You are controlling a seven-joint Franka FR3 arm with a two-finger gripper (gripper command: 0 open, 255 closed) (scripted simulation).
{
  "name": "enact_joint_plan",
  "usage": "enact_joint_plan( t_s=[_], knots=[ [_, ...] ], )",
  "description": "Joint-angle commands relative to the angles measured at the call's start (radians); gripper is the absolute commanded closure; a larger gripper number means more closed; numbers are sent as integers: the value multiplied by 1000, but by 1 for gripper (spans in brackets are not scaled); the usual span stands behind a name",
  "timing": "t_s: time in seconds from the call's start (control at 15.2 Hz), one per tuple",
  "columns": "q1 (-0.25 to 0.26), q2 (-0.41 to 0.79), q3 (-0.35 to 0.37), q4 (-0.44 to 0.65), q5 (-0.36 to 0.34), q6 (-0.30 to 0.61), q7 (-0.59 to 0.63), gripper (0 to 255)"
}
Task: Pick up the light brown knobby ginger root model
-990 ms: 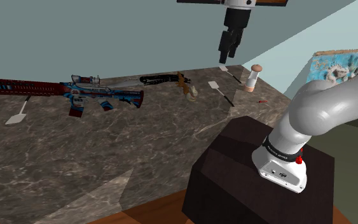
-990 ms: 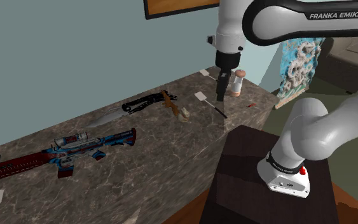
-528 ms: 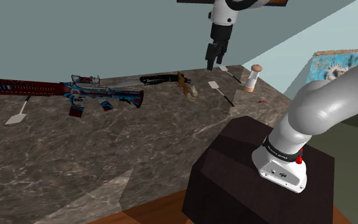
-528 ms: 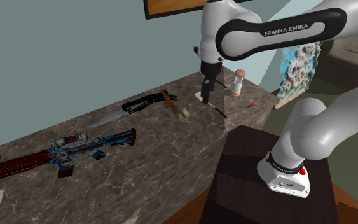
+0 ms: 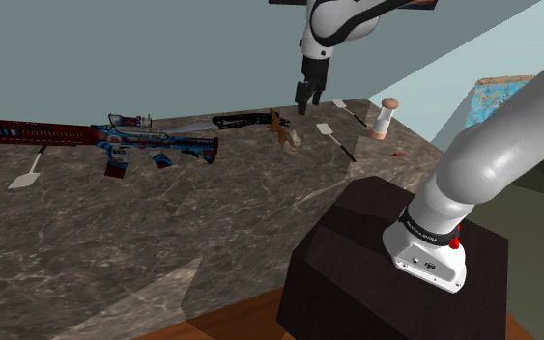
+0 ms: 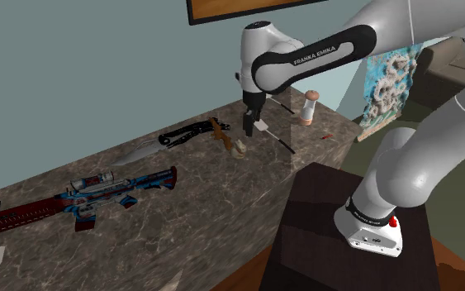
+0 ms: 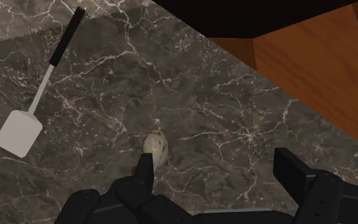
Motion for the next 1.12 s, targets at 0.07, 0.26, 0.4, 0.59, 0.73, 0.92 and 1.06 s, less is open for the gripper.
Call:
enact_joint_plan(
  t_s=[0.07, 0.26, 0.4, 0.59, 0.73, 0.92, 1.06],
  knots=[
    [-12, 115, -13, 45, -14, 78, -15, 0],
    [-23, 225, -25, 101, -24, 139, -27, 0],
    [-30, 300, -32, 145, -30, 174, -35, 0],
    [-41, 411, -42, 220, -35, 218, -47, 0],
    [-48, 485, -48, 276, -37, 241, -55, 0],
    [-60, 597, -55, 370, -38, 267, -66, 0],
    [-69, 672, -59, 439, -38, 278, -74, 0]
  ],
)
